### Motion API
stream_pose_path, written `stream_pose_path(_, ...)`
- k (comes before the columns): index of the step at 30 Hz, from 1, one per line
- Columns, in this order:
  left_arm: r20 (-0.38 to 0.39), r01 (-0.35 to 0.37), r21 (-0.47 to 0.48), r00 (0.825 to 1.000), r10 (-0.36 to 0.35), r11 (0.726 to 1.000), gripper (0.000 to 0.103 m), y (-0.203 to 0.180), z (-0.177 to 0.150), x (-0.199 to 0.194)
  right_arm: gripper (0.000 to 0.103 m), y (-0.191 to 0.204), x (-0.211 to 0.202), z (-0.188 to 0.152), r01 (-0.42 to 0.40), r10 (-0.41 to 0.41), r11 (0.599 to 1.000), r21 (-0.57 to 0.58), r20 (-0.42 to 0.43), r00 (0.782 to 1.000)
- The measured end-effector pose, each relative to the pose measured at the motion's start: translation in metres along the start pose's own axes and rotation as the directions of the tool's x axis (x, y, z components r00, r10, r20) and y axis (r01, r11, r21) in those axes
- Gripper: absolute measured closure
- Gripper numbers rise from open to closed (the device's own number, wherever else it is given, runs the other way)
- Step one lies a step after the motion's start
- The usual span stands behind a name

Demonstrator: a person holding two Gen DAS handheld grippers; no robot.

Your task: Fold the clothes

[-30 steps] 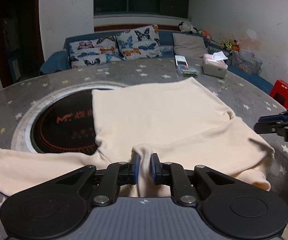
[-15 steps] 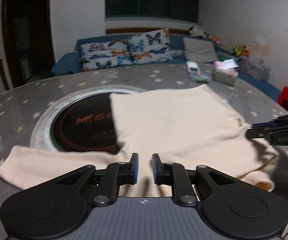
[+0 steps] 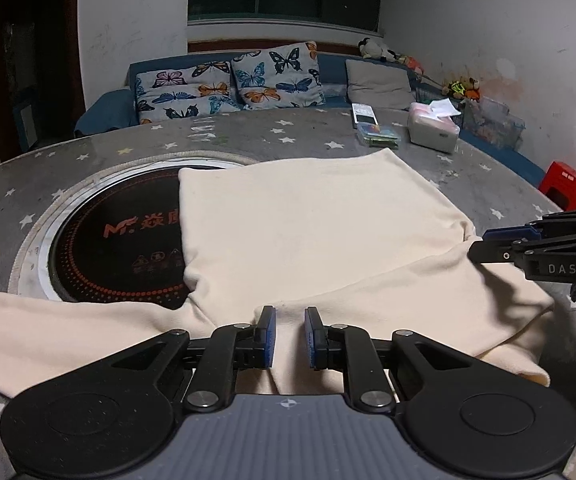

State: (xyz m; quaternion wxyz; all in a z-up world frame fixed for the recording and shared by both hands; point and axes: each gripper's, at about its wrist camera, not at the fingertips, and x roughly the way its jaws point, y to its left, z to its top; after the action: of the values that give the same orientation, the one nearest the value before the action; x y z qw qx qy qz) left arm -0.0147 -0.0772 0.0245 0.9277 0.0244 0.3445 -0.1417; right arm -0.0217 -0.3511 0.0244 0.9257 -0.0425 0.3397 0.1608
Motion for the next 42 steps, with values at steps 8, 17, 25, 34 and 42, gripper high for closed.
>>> stream_pose_path(8,0.011,-0.052,-0.057,0.999,0.053,0.997,0.082,0.019,-0.006,-0.015,0.078,0.014,0.001,0.004,-0.023,0.024,0.999,-0.044,0.014,1.0)
stream_pose_path(17,0.012,-0.256,-0.221,0.964,0.265,0.941,0.07,0.087,-0.017,-0.043,0.08,0.021,0.001,0.007,-0.037,0.038,0.998,-0.054,0.007,0.999)
stream_pose_path(25,-0.036,-0.49,-0.367,0.857,0.514,0.791,0.06,0.157,-0.024,-0.054,0.079,0.043,-0.005,0.011,-0.085,0.086,0.992,-0.091,0.015,0.996)
stream_pose_path(34,-0.096,-0.507,-0.455,0.845,0.526,0.732,0.062,0.194,-0.035,-0.045,0.079,0.046,-0.009,0.008,-0.09,0.092,0.992,-0.091,0.01,0.996)
stream_pose_path(42,-0.038,-0.463,-0.485,0.859,0.511,0.742,0.097,0.192,-0.03,-0.049,0.079,0.045,-0.011,0.005,-0.09,0.091,0.993,-0.081,0.006,0.996)
